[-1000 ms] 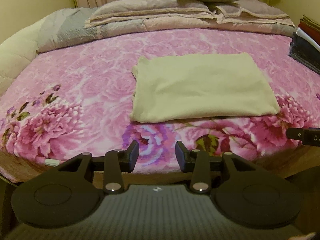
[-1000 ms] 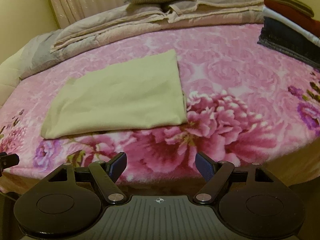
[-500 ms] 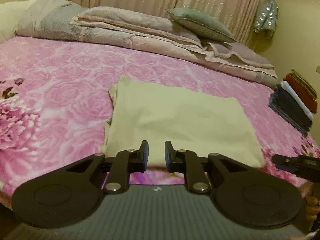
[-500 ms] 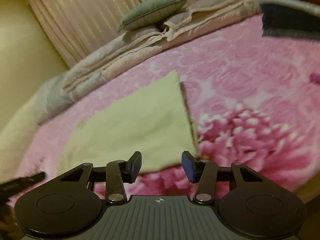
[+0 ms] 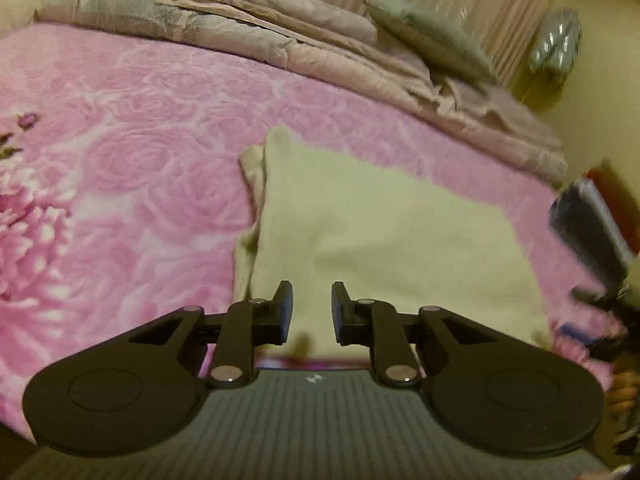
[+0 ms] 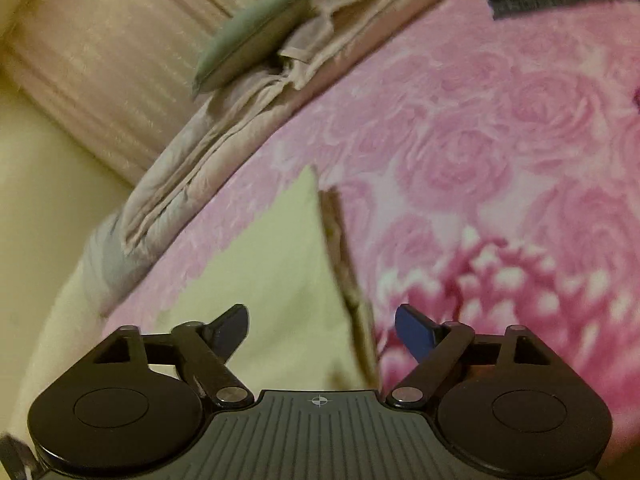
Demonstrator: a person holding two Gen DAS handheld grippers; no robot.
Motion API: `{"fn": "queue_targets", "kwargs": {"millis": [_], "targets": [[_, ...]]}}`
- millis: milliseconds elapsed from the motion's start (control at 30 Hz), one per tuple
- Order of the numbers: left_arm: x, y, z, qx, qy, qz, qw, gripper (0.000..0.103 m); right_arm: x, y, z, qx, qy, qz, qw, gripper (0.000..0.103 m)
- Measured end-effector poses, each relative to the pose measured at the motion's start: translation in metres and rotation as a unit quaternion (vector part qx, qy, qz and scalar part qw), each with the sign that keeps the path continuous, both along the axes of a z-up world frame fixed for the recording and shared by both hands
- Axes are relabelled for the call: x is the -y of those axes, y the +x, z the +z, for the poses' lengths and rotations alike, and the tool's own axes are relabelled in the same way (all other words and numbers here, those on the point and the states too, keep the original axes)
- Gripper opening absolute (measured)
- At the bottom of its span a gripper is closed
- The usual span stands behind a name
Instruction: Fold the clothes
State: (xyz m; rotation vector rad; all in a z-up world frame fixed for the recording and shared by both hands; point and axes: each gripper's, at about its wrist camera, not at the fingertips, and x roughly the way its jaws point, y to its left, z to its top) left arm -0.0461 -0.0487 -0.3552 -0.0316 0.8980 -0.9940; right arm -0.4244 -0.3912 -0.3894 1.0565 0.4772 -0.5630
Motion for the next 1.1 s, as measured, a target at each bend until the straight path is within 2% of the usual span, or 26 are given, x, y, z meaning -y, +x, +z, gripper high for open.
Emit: {"fn": "queue_targets", "kwargs": {"millis": [67,200,367,533,633,667,733,800,867,933,967,1033,1100], "targets": [[0.001,0.014,-0.003,-0.047,-0.023,0.013,0.9985,0.016,0.016,0.001,-0.004,0.018,0.021,-0.008,1.000,0.078],[0.002,0.040,-0.011,-0.130,-0.064,0.029,0.9890,0.016,0.048,0.003,-0.011,0.053,0.061,-0.020,0.997,0.069],[0.017,0.062,-0.017,-0.177,-0.092,0.017,0.9798,0.016,0.066,0.025,-0.021,0.062,0.068,0.008,0.996,0.061],[0.047,0.074,-0.039,-0.190,-0.076,0.004,0.9788,0.016,0.070,0.033,-0.033,0.074,0.080,0.011,0.994,0.048],[0.055,0.080,-0.055,-0.206,-0.064,0.011,0.9764,0.014,0.071,0.035,-0.037,0.069,0.091,0.009,0.993,0.028],[0.055,0.082,-0.057,-0.210,-0.067,0.012,0.9753,0.014,0.071,0.037,-0.037,0.064,0.101,0.006,0.993,0.023],[0.055,0.084,-0.056,-0.212,-0.068,0.011,0.9748,0.014,0.068,0.045,-0.029,0.035,0.099,-0.002,0.994,0.020],[0.053,0.086,-0.053,-0.214,-0.068,0.010,0.9744,0.014,0.052,0.066,-0.005,-0.032,0.044,0.003,0.999,0.018],[0.047,0.088,-0.049,-0.214,-0.073,0.012,0.9740,0.013,0.036,0.087,0.019,-0.098,-0.011,0.008,0.995,0.018],[0.038,0.090,-0.044,-0.213,-0.087,0.015,0.9730,0.014,-0.002,0.118,0.040,-0.153,-0.102,0.038,0.982,0.018],[0.033,0.092,-0.041,-0.214,-0.092,0.017,0.9724,0.015,-0.026,0.136,0.050,-0.177,-0.156,0.059,0.970,0.018],[0.022,0.094,-0.037,-0.215,-0.103,0.024,0.9709,0.015,-0.075,0.173,0.070,-0.222,-0.263,0.102,0.933,0.018],[0.008,0.098,-0.036,-0.219,-0.111,0.034,0.9688,0.015,-0.122,0.208,0.085,-0.259,-0.357,0.143,0.886,0.018]]}}
